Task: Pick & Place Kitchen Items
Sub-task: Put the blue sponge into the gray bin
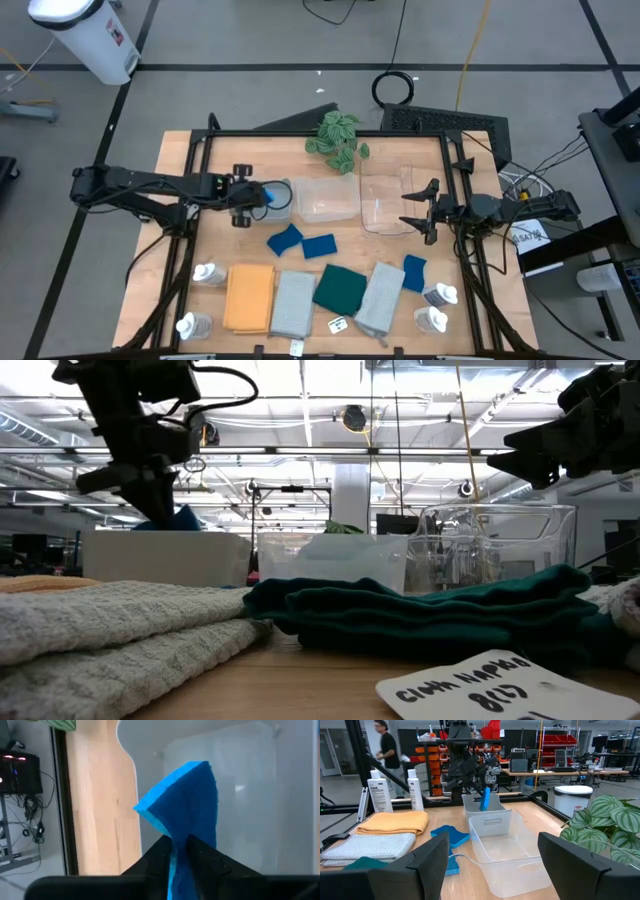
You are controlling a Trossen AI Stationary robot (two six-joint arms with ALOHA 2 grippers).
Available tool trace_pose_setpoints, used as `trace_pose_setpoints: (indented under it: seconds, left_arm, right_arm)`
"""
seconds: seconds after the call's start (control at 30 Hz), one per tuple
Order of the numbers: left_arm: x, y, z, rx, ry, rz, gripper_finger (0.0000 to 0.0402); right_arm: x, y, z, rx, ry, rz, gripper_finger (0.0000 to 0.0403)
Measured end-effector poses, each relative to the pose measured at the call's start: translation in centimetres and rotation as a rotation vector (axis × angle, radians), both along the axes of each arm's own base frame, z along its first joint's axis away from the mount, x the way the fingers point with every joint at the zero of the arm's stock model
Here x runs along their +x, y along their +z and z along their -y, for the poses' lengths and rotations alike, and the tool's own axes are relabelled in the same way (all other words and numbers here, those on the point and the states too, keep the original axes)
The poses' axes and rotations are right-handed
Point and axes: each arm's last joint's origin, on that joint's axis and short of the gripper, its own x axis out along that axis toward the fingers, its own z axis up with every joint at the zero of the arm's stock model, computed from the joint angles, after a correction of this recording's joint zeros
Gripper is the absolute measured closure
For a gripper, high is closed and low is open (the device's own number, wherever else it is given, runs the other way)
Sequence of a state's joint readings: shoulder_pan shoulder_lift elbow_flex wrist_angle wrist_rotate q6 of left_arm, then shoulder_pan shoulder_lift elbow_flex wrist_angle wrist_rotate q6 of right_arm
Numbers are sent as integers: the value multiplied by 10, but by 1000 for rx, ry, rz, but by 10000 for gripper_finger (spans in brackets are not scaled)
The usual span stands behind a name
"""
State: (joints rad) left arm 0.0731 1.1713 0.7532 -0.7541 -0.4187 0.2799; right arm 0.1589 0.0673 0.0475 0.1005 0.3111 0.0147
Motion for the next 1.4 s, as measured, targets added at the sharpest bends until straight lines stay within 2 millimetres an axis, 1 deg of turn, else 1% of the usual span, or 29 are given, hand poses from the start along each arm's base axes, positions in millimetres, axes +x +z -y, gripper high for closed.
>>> trace_pose_setpoints:
  seconds: [0.3,0.47,0.67,0.8,1.03,1.13,1.23,1.33,1.4]
  left_arm:
    - [1,0,0,-1,9,17,276]
    - [6,3,0,-18,51,97,251]
    - [15,21,4,-61,65,190,237]
    - [21,37,8,-110,114,287,236]
    - [36,50,14,-295,270,570,236]
    - [42,50,23,-379,209,595,235]
    - [46,47,38,-392,133,580,224]
    - [51,41,52,-403,88,555,194]
    - [54,33,59,-419,96,522,168]
  right_arm:
    - [0,0,0,0,0,0,124]
    - [0,0,0,0,0,-1,124]
    - [0,0,0,0,-1,0,124]
    - [0,0,0,0,-1,0,124]
    - [0,0,0,0,0,0,124]
    - [0,0,0,0,-1,0,124]
    - [0,0,0,0,0,0,124]
    - [0,0,0,0,-1,0,124]
    - [0,0,0,0,-1,-1,124]
